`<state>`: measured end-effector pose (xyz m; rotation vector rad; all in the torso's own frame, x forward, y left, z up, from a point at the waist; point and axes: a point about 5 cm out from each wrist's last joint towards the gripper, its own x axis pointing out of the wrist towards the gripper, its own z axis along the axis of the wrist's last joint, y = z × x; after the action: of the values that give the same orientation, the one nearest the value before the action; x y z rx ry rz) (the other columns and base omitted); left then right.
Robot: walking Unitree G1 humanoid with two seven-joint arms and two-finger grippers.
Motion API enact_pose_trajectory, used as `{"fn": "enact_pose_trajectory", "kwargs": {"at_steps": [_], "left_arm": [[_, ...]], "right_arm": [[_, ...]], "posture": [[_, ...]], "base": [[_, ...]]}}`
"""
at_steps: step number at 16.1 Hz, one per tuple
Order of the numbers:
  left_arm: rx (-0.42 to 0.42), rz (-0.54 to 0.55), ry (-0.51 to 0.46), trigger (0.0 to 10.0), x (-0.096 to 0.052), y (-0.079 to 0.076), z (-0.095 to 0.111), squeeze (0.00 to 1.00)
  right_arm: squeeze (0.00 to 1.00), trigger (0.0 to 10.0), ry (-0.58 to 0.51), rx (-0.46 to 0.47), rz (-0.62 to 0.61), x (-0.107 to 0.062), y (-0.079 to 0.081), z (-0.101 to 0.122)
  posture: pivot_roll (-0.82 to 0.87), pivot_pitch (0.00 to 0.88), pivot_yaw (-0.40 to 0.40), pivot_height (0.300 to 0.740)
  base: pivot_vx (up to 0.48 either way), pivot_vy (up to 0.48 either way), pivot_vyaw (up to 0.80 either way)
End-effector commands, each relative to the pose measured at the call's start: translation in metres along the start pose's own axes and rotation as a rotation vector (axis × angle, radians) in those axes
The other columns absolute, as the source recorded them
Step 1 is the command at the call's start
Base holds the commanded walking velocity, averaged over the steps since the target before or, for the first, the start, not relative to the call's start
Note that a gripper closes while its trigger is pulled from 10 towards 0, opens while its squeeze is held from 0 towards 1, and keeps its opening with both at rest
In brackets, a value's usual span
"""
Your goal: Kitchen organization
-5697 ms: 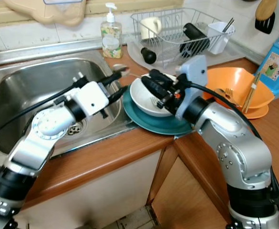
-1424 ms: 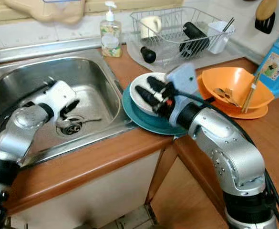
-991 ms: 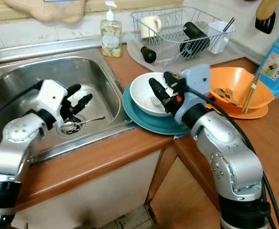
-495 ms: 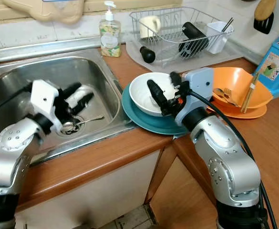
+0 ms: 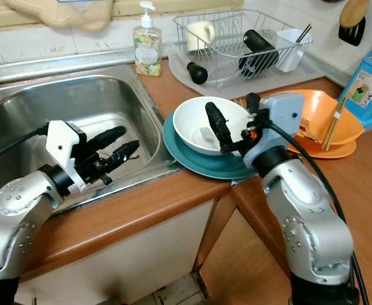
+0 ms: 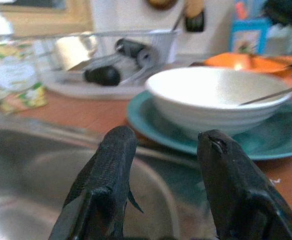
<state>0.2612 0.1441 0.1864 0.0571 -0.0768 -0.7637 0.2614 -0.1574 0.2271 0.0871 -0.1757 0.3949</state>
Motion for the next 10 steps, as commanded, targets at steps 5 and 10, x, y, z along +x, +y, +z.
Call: {"fn": "enact_pose_trajectory", "kwargs": {"at_steps": [5,10], "left_arm": [[-0.004,-0.117,0.047,10.0,-0.009,-0.013,0.002,0.63],[0.039,-0.117,0.115,10.0,-0.007,-0.008,-0.004,0.00]], "right_arm": [[0.00,10.0,-0.007,-0.013,0.059,-0.021,0.001,0.012],[0.00,10.0,0.145,-0.035,0.125,-0.034,0.010,-0.010]], "posture": [[-0.19,0.000,-0.035,0.740],[-0.19,0.000,-0.004,0.740]], "base": [[0.000,0.000,0.00],[0.000,0.000,0.00]]}}
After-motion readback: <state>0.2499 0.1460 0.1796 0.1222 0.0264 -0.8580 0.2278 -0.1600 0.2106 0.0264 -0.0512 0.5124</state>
